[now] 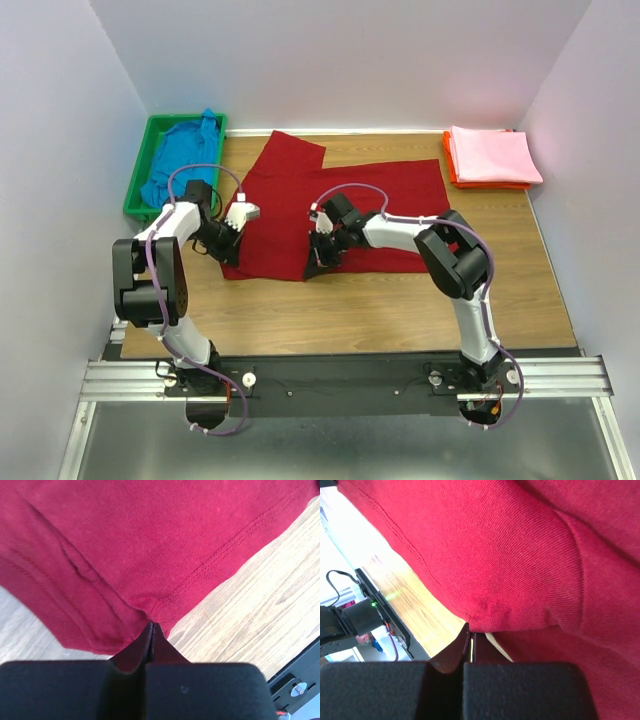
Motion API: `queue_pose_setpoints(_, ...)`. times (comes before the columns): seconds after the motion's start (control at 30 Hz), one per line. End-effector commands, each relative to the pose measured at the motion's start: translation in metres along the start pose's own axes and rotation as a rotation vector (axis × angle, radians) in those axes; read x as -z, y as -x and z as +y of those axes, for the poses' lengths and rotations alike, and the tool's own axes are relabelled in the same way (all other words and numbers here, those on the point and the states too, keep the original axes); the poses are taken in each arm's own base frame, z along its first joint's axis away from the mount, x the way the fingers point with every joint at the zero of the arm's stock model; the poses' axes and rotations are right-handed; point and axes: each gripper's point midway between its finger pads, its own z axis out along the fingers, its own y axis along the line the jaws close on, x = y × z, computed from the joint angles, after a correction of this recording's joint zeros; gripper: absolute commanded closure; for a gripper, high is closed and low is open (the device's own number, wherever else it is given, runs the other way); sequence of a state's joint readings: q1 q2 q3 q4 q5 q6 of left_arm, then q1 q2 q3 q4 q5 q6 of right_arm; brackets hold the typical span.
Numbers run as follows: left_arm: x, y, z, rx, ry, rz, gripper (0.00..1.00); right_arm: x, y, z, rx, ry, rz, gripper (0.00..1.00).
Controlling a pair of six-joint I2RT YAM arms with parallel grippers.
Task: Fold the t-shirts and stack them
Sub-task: Fold the tshirt
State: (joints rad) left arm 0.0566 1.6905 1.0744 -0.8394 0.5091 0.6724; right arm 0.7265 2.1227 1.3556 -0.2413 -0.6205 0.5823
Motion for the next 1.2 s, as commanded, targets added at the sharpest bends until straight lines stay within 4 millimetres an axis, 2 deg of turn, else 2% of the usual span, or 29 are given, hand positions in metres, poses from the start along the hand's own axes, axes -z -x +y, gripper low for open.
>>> queue_pose_setpoints(0.0, 0.016, 0.023, -0.005, -0.044, 0.002, -0.062, 1.0, 0.009, 0.011, 0.009, 0.017, 0.021, -0.013, 0.99)
queue_pose_setpoints(0.23, 0.025, 0.038, -0.004, -0.068, 0.0, -0.097, 1.0, 0.02, 0.025, 0.013, 0.011, 0.046, -0.039, 0.99)
queue_pose_setpoints(0.37, 0.035, 0.058, -0.001, -0.088, 0.008, -0.147, 1.0, 0.029, 0.044, 0.015, 0.012, 0.06, -0.076, 0.99)
queue_pose_setpoints(0.53, 0.037, 0.077, 0.007, -0.093, 0.004, -0.183, 1.0, 0.037, 0.068, 0.004, 0.009, 0.06, -0.117, 0.99)
queue_pose_setpoints(0.73, 0.043, 0.108, 0.025, -0.098, 0.034, -0.241, 1.0, 0.035, 0.097, -0.001, 0.029, 0.064, -0.153, 0.99)
queue_pose_setpoints(0.87, 0.04, 0.118, 0.033, -0.087, 0.034, -0.257, 1.0, 0.036, 0.115, -0.007, 0.036, 0.056, -0.185, 0.99)
queue_pose_setpoints(1.0, 0.038, 0.127, 0.042, -0.086, 0.05, -0.278, 1.0, 0.04, 0.126, -0.017, 0.029, 0.042, -0.208, 0.99)
queue_pose_setpoints(1.17, 0.033, 0.137, 0.05, -0.078, 0.044, -0.292, 1.0, 0.041, 0.13, -0.026, 0.021, 0.031, -0.216, 0.99)
